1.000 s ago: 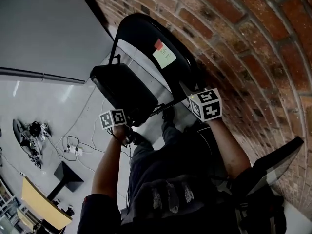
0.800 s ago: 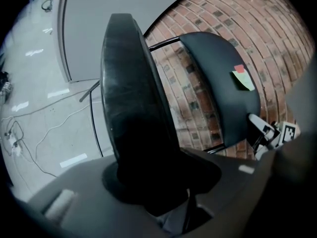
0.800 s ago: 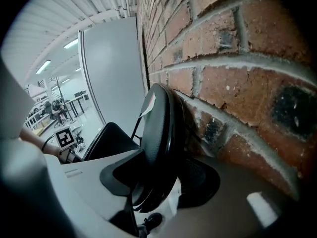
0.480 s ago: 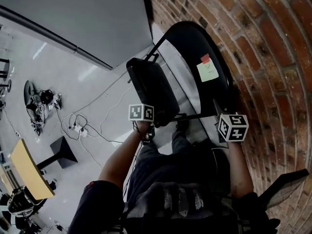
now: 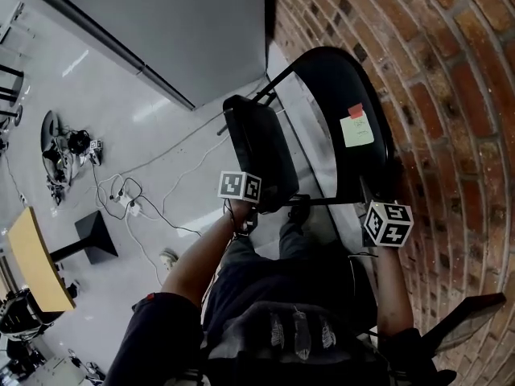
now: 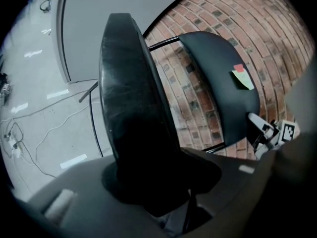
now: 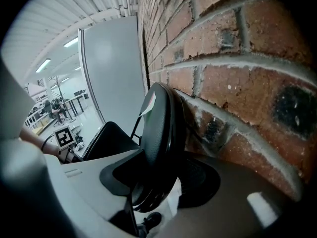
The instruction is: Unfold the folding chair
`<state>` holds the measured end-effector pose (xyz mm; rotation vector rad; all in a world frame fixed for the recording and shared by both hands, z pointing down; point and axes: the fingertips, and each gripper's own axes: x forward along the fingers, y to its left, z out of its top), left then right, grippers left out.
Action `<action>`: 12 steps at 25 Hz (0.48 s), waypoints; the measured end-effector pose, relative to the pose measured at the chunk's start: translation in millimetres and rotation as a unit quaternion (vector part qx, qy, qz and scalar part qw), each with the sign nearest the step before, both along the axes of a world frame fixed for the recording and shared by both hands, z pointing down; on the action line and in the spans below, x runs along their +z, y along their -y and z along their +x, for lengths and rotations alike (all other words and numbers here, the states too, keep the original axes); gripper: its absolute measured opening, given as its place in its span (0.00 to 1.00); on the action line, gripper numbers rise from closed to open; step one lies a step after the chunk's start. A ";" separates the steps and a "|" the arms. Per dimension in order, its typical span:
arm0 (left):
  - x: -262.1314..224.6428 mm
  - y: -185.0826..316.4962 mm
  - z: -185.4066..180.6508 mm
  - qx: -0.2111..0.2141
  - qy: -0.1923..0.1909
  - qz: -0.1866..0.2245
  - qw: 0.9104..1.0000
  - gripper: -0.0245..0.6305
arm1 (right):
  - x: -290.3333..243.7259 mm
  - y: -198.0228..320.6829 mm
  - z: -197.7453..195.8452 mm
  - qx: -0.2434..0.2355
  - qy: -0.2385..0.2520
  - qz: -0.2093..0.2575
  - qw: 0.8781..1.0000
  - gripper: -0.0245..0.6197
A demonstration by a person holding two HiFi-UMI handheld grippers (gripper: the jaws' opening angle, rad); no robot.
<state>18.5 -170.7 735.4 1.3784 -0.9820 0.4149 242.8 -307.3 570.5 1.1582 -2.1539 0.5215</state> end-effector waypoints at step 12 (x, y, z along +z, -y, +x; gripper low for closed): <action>6.2 -16.8 -23.0 -0.019 -0.028 0.012 0.999 0.33 | 7.3 2.4 2.2 0.009 -0.013 -0.031 0.999 0.35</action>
